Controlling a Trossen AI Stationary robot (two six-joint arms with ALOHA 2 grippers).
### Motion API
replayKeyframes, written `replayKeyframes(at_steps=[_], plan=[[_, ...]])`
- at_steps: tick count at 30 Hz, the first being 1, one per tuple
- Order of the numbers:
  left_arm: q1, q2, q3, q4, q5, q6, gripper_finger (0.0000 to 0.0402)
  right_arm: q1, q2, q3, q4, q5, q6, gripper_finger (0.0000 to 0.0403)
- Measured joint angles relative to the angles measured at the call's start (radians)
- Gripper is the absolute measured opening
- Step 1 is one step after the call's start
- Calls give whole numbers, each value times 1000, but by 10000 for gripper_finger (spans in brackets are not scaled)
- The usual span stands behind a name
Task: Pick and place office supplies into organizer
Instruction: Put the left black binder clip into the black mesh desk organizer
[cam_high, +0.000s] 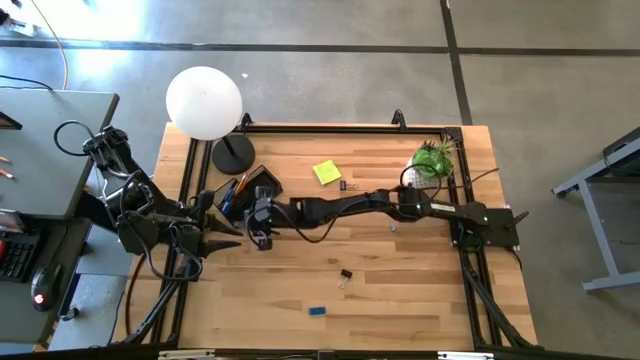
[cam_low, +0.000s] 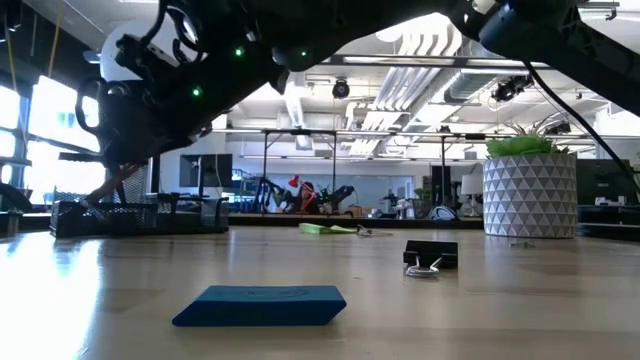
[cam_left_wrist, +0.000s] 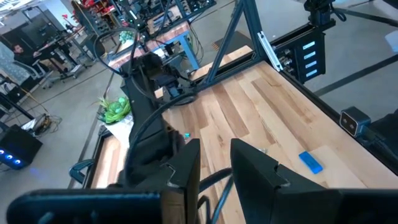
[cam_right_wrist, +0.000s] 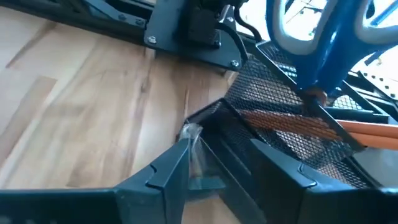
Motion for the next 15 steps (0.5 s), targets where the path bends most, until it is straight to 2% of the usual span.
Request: replayKeyframes(at_steps=[10,15], plan=[[0,0,0,0,0,3,79,-31,0,0,-21,-4,14,117],[0,0,0,0,0,5,79,-24,0,0,-118,-201,1,117]])
